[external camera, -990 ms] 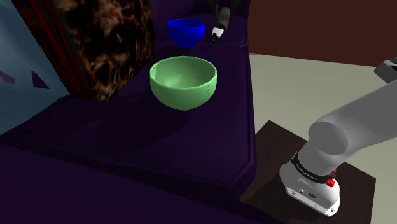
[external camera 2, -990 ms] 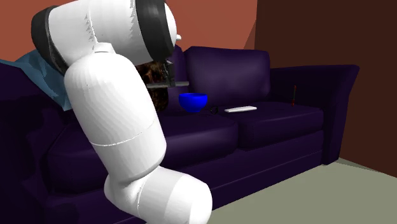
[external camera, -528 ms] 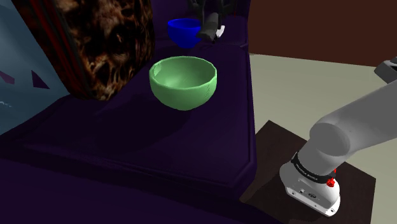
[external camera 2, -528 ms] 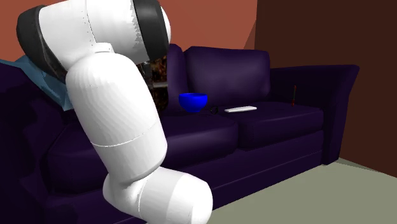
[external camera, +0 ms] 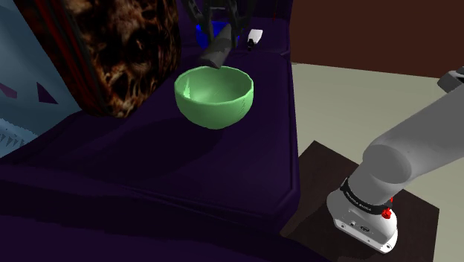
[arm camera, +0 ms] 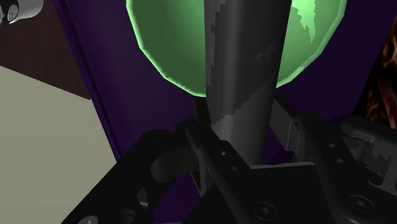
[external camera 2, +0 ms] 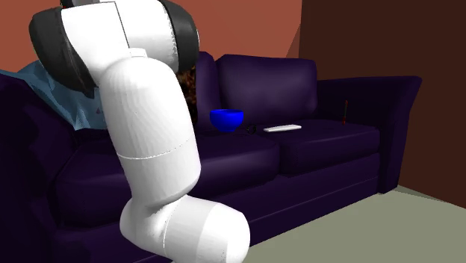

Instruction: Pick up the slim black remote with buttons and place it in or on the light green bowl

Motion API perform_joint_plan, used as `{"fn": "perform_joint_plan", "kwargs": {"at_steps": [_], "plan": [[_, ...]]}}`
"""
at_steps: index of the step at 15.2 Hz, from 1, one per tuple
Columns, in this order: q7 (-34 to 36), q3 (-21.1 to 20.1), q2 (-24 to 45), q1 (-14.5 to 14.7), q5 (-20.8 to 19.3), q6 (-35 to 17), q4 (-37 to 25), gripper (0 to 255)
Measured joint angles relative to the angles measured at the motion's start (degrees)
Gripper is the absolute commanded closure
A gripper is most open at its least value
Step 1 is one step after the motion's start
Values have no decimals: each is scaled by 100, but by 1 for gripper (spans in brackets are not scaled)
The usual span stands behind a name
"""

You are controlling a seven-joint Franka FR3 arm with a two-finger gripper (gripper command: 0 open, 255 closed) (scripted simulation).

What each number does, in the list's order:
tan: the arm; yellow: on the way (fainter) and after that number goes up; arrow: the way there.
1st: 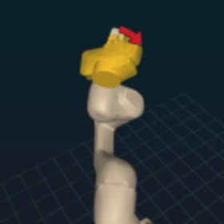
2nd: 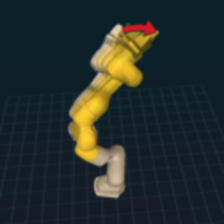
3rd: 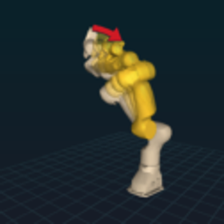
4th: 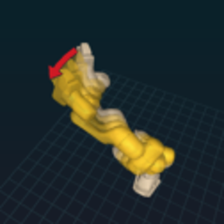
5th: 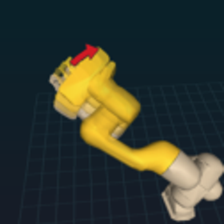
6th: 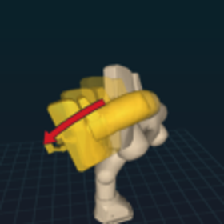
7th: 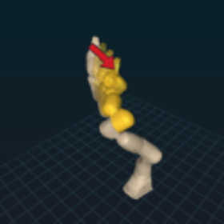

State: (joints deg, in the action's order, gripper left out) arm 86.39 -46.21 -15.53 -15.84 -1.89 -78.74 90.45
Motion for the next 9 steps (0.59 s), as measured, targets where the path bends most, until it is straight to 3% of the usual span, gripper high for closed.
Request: {"fn": "perform_joint_plan", "kwargs": {"at_steps": [2, 9], "plan": [[366, -344, 252, 23, -119, 100, -254, 255], [391, -255, -37, 113, 85, -404, 462, 255]]}}
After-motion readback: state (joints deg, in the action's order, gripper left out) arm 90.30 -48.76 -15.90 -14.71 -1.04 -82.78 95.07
